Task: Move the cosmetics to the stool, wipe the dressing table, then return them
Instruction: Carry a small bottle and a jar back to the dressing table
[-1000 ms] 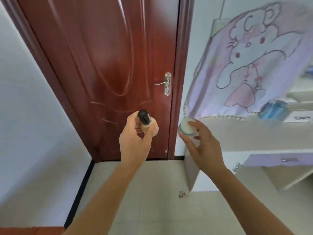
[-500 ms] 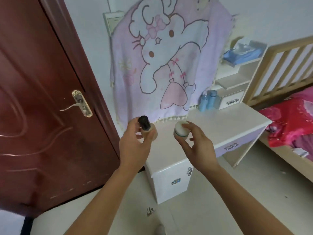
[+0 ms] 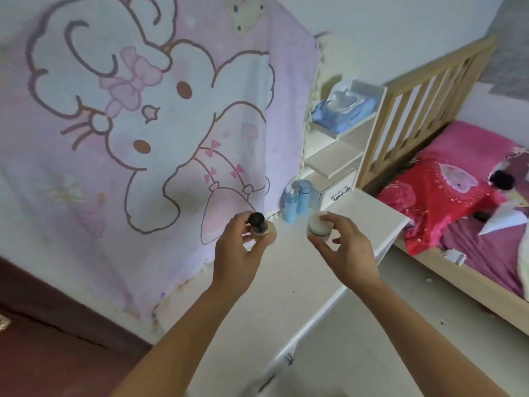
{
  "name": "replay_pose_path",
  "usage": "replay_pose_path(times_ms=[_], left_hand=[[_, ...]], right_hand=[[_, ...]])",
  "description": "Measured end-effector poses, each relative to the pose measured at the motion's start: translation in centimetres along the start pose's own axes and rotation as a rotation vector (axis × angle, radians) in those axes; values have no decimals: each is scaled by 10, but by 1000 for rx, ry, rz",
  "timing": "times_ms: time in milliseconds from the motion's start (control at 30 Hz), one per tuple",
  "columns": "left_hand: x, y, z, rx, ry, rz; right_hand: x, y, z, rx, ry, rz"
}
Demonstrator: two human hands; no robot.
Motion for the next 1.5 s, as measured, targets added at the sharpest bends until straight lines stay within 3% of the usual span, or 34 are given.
replay_pose_path(times_ms=[133,333,500,833,1000,1167,1333,1500], left_hand=[[-52,-31,-43,54,-46,-22],[-138,-74,-107,248,-178,35],[-209,-101,-154,448,-244,133],[-286,-117,-242,751,-337,171],[-311,-120,-273,796,-365,71],[-326,-109,-285,806,-408,61],[-331,-108,-287,790,-446,-63],[-307,-101,-262,784,-502,-63]], right_hand=[[-22,-59,53,-95,-36,-59],[-63,-164,133,-99,-64,-236],[-96,-235,190,-126,117,-406],[-161,-286,248,-42,235,-719],[-178,-283,261,38,283,-725],[-187,-272,273,-70,298,-785],[-179,-267,271,-115,416,-900],[-152,-275,251,-45,405,-836]])
Point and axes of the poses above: each hand's wrist, its own y-axis away from the middle knuckle, its own x-axis out of the back of the hand, z = x × y, the point moved 4 cm from there along -y, towards the middle knuckle, and after that the axes turned 11 degrees about -x, right-handed, at the moved point
